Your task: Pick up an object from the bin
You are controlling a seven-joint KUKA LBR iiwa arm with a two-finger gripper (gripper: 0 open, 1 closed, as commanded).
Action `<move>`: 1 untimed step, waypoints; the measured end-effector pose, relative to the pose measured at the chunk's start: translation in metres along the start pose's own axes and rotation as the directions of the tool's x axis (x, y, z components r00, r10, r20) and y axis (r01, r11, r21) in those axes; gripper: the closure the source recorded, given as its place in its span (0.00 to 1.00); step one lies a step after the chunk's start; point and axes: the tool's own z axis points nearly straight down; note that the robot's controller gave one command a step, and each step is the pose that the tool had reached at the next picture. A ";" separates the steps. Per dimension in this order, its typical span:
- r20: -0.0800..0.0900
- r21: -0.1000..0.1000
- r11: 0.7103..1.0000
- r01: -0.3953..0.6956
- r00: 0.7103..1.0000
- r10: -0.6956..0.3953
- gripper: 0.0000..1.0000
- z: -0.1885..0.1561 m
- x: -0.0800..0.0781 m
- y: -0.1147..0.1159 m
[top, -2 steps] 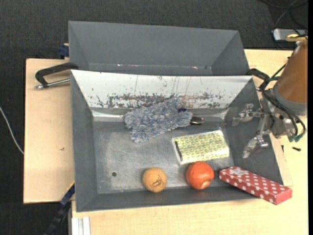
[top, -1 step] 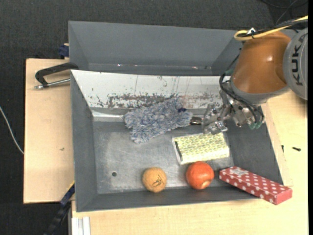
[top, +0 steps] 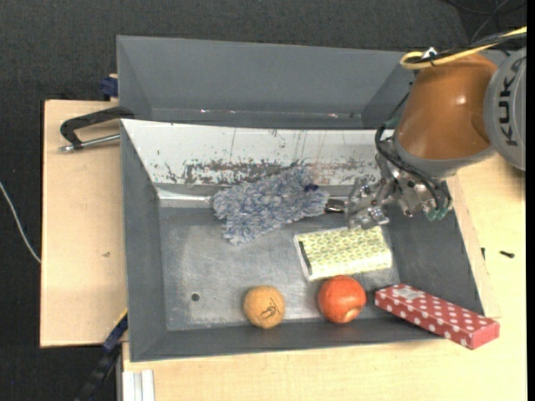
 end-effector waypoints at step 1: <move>-0.007 -0.003 1.000 -0.004 1.000 0.004 1.00 -0.053 0.015 -0.006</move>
Offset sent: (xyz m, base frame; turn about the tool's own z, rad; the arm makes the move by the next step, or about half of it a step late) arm 0.0299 0.0287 -0.0264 0.1637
